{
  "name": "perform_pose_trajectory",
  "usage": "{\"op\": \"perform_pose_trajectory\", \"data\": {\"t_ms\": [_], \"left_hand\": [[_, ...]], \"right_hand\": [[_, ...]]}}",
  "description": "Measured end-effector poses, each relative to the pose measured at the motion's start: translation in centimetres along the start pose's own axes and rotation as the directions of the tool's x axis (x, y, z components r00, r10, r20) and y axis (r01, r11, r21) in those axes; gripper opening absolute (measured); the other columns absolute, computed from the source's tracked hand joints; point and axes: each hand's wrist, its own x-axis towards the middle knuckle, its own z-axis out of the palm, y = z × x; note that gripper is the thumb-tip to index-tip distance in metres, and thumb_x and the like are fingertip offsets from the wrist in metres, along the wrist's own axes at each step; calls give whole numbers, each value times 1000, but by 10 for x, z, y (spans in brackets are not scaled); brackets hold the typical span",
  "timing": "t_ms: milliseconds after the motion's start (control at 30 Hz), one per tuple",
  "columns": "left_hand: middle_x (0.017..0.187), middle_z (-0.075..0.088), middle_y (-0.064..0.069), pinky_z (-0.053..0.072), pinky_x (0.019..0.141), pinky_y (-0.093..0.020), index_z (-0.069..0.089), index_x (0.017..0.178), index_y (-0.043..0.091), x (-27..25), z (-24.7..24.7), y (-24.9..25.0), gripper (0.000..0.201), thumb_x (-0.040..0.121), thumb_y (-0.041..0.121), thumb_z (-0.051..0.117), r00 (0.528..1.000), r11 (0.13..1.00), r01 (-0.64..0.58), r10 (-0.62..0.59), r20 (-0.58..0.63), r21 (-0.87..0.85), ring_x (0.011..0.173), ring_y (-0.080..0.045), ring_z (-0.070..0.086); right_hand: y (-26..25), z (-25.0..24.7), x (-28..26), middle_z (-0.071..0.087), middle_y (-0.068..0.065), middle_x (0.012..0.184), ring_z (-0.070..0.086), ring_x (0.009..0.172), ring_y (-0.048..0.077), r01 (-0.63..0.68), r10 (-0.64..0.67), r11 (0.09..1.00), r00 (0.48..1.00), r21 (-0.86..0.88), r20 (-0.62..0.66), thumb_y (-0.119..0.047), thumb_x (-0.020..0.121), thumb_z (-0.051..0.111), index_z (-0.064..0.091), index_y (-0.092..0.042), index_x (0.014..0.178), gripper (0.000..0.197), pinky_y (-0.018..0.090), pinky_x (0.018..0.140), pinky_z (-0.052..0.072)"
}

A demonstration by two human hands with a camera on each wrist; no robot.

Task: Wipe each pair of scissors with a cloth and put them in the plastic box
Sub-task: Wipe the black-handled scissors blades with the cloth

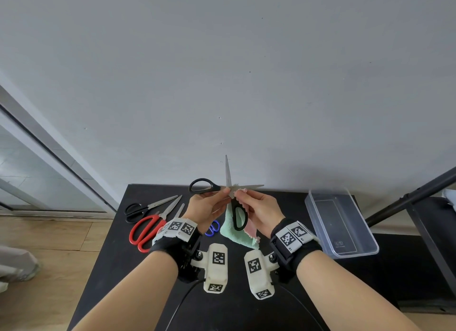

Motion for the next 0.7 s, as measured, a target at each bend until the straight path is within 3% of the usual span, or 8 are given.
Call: {"op": "perform_pose_trajectory", "data": {"t_ms": [133, 300, 467, 633, 700], "left_hand": [[82, 74, -3, 49, 77, -23, 70, 91, 6, 3, -5, 1, 9, 84, 10, 67, 1000, 999, -17, 17, -3, -39, 79, -13, 68], [83, 74, -3, 51, 69, -21, 68, 99, 4, 2, -9, 2, 16, 85, 10, 66, 1000, 999, -8, 8, -8, -43, 77, -10, 71], [88, 73, -5, 50, 77, -23, 68, 98, 5, 5, -9, 0, 14, 85, 10, 67, 1000, 999, 23, -23, 10, -37, 80, -13, 70], [91, 72, -5, 50, 74, -23, 68, 101, 1, 8, -6, -3, 19, 85, 10, 67, 999, 999, 33, -33, 15, -9, 84, -14, 68], [90, 72, -5, 50, 76, -23, 68, 102, 0, 8, -6, -4, 19, 85, 10, 66, 999, 1000, 30, -30, 14, -2, 83, -14, 68]], "right_hand": [[-3, -2, 3, 69, 15, 97, 66, 86, 21, -4, 6, 999, 999, -54, 39, 0, 84, 65, 66, 6, 109, 26, 29, 84, 55], [-5, -6, 4, 73, 11, 86, 71, 74, 16, -11, 11, 1000, 1000, 24, -21, 3, 84, 64, 69, 2, 98, 15, 23, 66, 57], [1, -4, 7, 71, 14, 100, 69, 88, 21, -29, 31, 998, 999, 60, -25, -3, 83, 67, 67, 3, 108, 25, 28, 79, 57], [5, 1, 10, 70, 16, 94, 68, 85, 22, -26, 26, 999, 1000, -35, -5, -8, 84, 68, 68, 4, 103, 22, 30, 79, 56], [7, 2, 13, 63, 23, 91, 65, 86, 25, 0, -3, 996, 999, -90, -34, -8, 84, 68, 65, 10, 103, 26, 31, 82, 56]]}}
